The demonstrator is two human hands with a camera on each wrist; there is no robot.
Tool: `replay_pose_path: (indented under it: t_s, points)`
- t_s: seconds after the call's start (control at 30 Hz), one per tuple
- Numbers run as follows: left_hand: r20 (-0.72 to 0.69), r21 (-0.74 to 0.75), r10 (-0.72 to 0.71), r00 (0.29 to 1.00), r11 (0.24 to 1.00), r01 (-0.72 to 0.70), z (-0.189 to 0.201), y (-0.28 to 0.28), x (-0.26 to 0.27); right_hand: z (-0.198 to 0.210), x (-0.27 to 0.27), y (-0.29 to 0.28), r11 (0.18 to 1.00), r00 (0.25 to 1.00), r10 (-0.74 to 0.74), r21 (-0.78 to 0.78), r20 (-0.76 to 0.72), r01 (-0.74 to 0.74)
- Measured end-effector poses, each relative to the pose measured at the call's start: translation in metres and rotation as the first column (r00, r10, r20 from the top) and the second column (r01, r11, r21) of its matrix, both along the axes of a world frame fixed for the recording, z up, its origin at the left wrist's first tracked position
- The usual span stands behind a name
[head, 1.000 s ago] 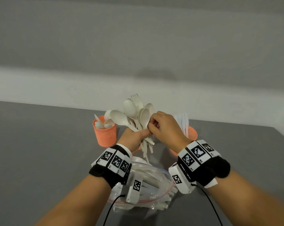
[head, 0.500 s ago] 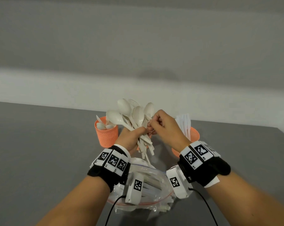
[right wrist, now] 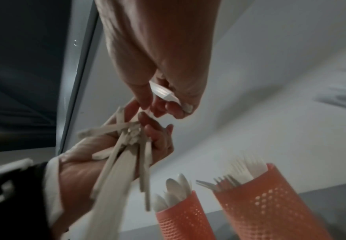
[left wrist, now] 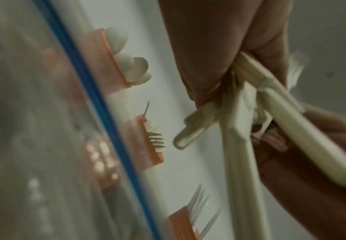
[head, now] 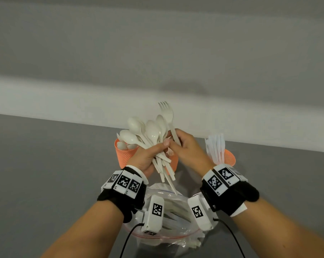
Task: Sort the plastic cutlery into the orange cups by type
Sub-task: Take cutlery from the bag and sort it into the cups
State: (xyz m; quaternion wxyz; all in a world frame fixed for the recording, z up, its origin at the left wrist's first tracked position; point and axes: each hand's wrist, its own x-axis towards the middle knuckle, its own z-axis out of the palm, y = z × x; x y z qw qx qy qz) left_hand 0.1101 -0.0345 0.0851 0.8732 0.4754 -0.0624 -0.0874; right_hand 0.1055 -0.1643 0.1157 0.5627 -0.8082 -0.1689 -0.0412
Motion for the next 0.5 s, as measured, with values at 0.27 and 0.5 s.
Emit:
replay_pose_path:
  t_s: [0.27, 0.5]
  points:
    - [-0.132, 0.032, -0.015, 0.991, 0.999, 0.019, 0.000, 0.001, 0.002, 0.011, -0.001, 0.011, 0.992, 0.982, 0.107, 0.077, -0.155, -0.096]
    - [-0.128, -0.032, -0.055, 0.990, 0.998, 0.052, 0.000, -0.002, 0.002, 0.011, 0.005, 0.006, 0.974, 0.967, 0.039, 0.227, -0.251, 0.020]
